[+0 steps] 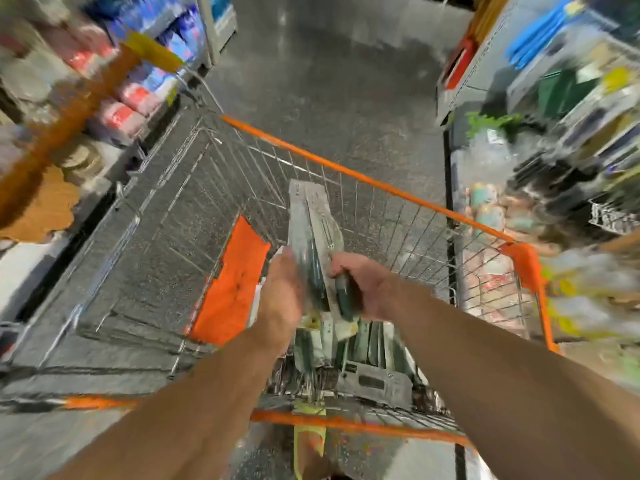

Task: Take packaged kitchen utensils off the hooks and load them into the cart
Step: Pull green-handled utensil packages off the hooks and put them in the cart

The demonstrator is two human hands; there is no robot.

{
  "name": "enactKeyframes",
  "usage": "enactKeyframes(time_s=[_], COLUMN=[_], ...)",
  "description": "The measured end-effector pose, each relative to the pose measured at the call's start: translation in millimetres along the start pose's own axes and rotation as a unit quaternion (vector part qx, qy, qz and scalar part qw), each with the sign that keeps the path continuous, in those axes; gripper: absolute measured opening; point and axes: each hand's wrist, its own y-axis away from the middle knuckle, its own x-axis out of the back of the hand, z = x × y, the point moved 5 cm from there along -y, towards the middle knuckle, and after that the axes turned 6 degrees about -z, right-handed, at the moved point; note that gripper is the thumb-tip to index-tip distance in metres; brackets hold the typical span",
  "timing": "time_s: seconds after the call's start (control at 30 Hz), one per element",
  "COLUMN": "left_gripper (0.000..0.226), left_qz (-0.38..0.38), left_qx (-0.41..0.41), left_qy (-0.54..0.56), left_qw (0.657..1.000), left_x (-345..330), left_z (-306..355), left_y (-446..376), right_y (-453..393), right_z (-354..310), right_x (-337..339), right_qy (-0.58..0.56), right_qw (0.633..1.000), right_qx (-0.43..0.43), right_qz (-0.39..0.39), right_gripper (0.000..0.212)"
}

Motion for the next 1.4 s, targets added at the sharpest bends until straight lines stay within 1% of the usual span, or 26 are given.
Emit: enactKeyframes(time_s=[0.03,0.1,0.2,0.27,0.3,0.4,0.47,0.5,0.53,0.57,0.67,0.7,0.8,0.83,0.9,0.97,1.0,1.03,1.07,1.1,1.17,1.2,1.23,1.3,1.37,1.4], left_gripper=[0.039,0.027,0.025,0.029,0.027,0.022,0.037,0.047,0.052,0.051,0.047,0.049,0.063,0.064,0.046,0.042,0.038,0.030,0.028,0.042,0.094,0.102,0.099,0.092,0.088,0.094], left_qz=[-0.006,-0.017,-0.048,-0.057,-0.071,-0.096,-0.123,-0.137,-0.145,-0.157,-0.196,-0.220,-0.291,-0.310,-0.361,-0.427,-0.456,-0.482,-0.506,-0.525,-0.551,-0.564,-0.583,-0.623,-0.651,-0.659], left_qx=[-0.009,-0.042,-0.080,-0.114,-0.136,-0.183,-0.216,-0.240,-0.251,-0.252,-0.233,-0.236,-0.288,-0.303,-0.310,-0.311,-0.311,-0.316,-0.318,-0.314,-0.299,-0.293,-0.283,-0.255,-0.243,-0.238], left_qy=[0.000,-0.019,-0.044,-0.080,-0.097,-0.093,-0.086,-0.091,-0.078,-0.061,-0.013,-0.005,-0.023,-0.027,-0.011,-0.002,-0.003,0.001,0.001,0.000,0.006,0.012,0.016,-0.001,-0.008,-0.021], left_qw=[1.000,0.999,0.995,0.989,0.983,0.974,0.965,0.957,0.954,0.953,0.952,0.947,0.912,0.901,0.879,0.849,0.834,0.817,0.802,0.791,0.779,0.772,0.761,0.740,0.719,0.713], left_x=[0,1,4,6,5,-1,-12,-18,-25,-33,-61,-73,-111,-123,-144,-164,-173,-181,-190,-197,-211,-217,-221,-230,-233,-238], left_z=[9,29,58,79,88,116,135,145,152,159,169,171,176,176,171,164,160,156,151,146,133,129,124,109,97,89], left_y=[10,31,63,85,96,135,168,186,203,220,272,291,355,377,421,466,488,509,526,544,581,597,615,651,689,705], right_y=[15,48,93,122,137,190,227,246,267,288,354,376,443,468,520,571,594,617,637,655,693,707,723,752,777,789], right_z=[0,-9,-16,-23,-27,-37,-39,-37,-35,-31,-10,0,35,49,80,113,128,143,158,171,202,215,230,261,293,310], right_x=[-6,-22,-37,-46,-50,-59,-63,-63,-63,-62,-53,-49,-35,-32,-29,-27,-27,-27,-28,-30,-33,-35,-37,-40,-44,-47], right_qy=[0.016,0.020,-0.016,-0.024,-0.031,-0.045,-0.044,-0.042,-0.042,-0.043,-0.050,-0.061,-0.102,-0.107,-0.120,-0.133,-0.140,-0.145,-0.149,-0.150,-0.157,-0.163,-0.166,-0.177,-0.180,-0.182], right_qw=[1.000,0.998,0.993,0.986,0.982,0.968,0.957,0.949,0.939,0.929,0.889,0.876,0.836,0.821,0.793,0.762,0.742,0.725,0.711,0.701,0.675,0.661,0.643,0.613,0.593,0.585], right_qx=[0.010,0.052,0.111,0.156,0.178,0.228,0.259,0.280,0.300,0.320,0.379,0.391,0.420,0.429,0.443,0.458,0.467,0.472,0.477,0.480,0.480,0.481,0.482,0.486,0.481,0.479], right_qz=[0.004,0.032,0.030,0.048,0.054,0.097,0.124,0.142,0.162,0.183,0.250,0.275,0.339,0.360,0.400,0.438,0.461,0.480,0.495,0.507,0.538,0.553,0.572,0.598,0.620,0.629], right_gripper=[0.024,0.011,0.020,0.024,0.025,0.025,0.023,0.028,0.034,0.036,0.024,0.027,0.050,0.051,0.038,0.018,0.011,0.009,0.010,0.010,0.009,0.008,0.012,0.029,0.035,0.036])
